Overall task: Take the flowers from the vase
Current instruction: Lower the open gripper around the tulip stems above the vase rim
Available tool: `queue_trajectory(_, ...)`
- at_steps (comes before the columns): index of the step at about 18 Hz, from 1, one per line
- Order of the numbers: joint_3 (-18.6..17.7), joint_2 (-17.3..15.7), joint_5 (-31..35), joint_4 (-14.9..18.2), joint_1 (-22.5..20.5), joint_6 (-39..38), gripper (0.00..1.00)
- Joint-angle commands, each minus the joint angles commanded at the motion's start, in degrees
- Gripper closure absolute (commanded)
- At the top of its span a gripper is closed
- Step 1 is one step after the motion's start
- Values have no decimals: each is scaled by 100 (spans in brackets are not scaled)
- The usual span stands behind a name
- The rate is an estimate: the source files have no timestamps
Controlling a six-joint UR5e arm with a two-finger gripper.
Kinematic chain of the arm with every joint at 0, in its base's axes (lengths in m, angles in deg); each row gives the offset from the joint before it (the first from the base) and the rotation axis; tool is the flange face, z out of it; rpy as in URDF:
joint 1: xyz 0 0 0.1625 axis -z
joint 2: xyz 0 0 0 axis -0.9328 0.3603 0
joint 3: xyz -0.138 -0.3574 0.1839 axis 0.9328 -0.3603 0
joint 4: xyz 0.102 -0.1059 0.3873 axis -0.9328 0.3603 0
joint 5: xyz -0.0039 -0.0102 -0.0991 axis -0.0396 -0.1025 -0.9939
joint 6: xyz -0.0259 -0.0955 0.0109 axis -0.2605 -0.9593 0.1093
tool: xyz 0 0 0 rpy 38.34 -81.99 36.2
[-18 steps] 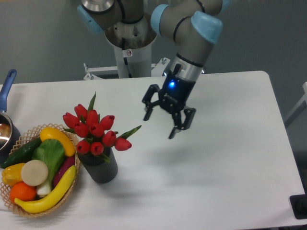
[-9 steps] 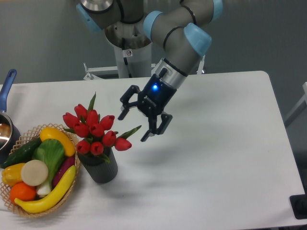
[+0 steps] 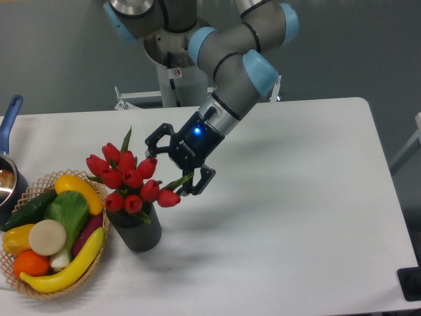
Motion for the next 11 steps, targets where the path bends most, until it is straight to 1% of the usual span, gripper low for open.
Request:
queue_trajectory(5, 53, 123, 0, -167, 132, 17, 0)
queue_trajectory(11, 150, 273, 35, -246, 308, 61, 0)
